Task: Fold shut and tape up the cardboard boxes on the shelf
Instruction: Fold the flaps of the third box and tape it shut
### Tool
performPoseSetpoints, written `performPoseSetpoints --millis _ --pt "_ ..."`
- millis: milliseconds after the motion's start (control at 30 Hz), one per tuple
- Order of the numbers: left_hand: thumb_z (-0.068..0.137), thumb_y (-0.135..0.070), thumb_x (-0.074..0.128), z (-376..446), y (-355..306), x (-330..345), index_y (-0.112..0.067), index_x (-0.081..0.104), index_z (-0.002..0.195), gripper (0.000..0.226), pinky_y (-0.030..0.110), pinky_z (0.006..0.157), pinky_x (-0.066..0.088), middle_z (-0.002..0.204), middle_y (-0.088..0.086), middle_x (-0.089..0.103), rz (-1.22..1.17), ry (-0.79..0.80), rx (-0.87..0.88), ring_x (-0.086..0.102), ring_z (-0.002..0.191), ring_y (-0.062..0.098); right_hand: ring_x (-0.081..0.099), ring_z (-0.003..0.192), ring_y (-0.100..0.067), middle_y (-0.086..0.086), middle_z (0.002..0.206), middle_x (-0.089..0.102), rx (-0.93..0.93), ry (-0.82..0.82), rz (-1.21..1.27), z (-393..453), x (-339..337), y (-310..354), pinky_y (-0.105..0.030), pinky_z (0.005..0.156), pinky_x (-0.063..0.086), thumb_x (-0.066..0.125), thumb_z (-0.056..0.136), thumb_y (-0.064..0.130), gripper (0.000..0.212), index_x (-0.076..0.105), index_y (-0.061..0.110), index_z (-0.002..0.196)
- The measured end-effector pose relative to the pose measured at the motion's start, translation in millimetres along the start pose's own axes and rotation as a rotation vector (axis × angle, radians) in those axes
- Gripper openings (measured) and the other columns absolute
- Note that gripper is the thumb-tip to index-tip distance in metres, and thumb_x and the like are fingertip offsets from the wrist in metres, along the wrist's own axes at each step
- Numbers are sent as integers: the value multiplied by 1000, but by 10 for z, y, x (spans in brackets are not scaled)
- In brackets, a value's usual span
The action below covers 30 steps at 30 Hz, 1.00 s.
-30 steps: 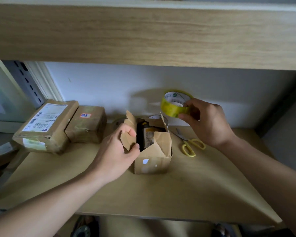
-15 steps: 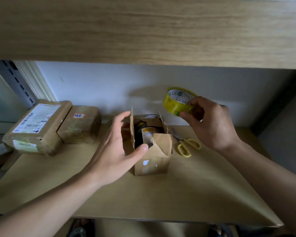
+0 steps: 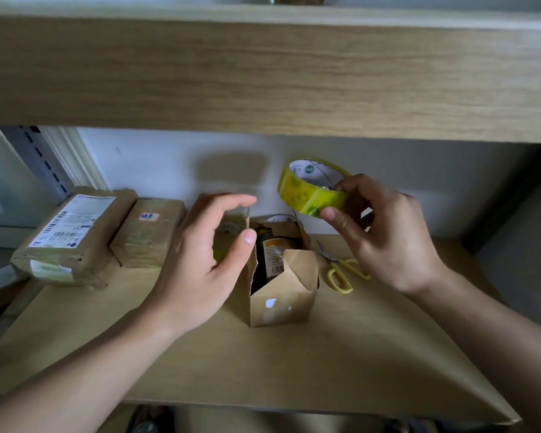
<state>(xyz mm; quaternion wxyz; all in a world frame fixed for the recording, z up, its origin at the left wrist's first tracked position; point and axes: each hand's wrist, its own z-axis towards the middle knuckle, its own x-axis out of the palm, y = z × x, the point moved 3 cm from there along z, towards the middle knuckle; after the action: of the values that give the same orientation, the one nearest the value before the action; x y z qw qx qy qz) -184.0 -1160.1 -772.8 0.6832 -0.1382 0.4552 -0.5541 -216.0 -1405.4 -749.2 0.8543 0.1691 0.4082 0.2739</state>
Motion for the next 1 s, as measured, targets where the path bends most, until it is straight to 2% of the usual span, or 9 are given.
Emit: performPoseSetpoints --millis 67,200,267,400,467,533,700,867,1000 --pt "96 -21 61 83 -88 5 -18 64 128 32 33 101 48 126 -7 61 36 -31 64 58 124 16 57 72 -13 12 76 61 -43 -1 9 -13 13 105 -27 64 48 71 91 37 27 67 14 105" --pt "92 -22 69 188 -250 102 -17 67 124 32 23 93 49 120 -9 64 24 -90 98 62 116 12 59 69 -8 13 65 57 -31 -48 -4 -42 40 247 -10 57 40 75 89 41 27 68 17 100" --pt "91 -20 73 217 -273 171 -15 69 125 34 25 96 50 122 -7 65 7 -114 106 63 117 11 59 67 -6 13 58 57 -10 -80 8 -49 47 287 -8 56 38 77 91 38 23 70 17 99" --pt "89 -22 74 229 -220 250 -14 73 123 35 38 100 55 126 -9 69 -39 -202 64 64 119 7 59 66 -14 13 59 60 -57 -135 -9 -23 60 390 -15 57 42 68 93 28 16 74 14 98" --pt "87 -23 75 220 -187 265 -15 77 116 30 40 99 56 123 -11 72 -72 -249 18 67 116 4 57 65 -15 16 59 56 -87 -145 -45 -27 71 447 -15 56 41 68 92 26 14 75 15 97" --pt "86 -23 75 222 -163 253 -16 80 106 22 40 97 57 117 -12 74 -108 -283 -30 70 110 4 56 63 -16 10 60 63 -119 -155 -89 -42 94 499 -19 55 40 68 91 25 13 76 15 96" --pt "88 -19 74 244 -141 225 -21 78 88 4 43 89 60 107 -12 77 -151 -297 -67 75 97 12 54 49 -16 4 62 66 -186 -174 -198 -46 116 578 -25 50 38 67 91 27 15 77 17 93" --pt "93 -10 69 235 -211 203 -20 67 87 12 43 71 61 103 -9 74 -133 -275 -11 74 93 20 60 59 -23 2 72 66 -210 -204 -219 -53 64 636 -34 50 49 70 91 32 17 80 19 91" --pt "95 -8 64 248 -243 205 -13 66 92 7 49 72 59 100 -2 72 -160 -204 81 71 95 25 55 81 -22 3 85 54 -178 -180 -72 -26 9 546 -30 70 41 65 97 38 26 80 18 92"
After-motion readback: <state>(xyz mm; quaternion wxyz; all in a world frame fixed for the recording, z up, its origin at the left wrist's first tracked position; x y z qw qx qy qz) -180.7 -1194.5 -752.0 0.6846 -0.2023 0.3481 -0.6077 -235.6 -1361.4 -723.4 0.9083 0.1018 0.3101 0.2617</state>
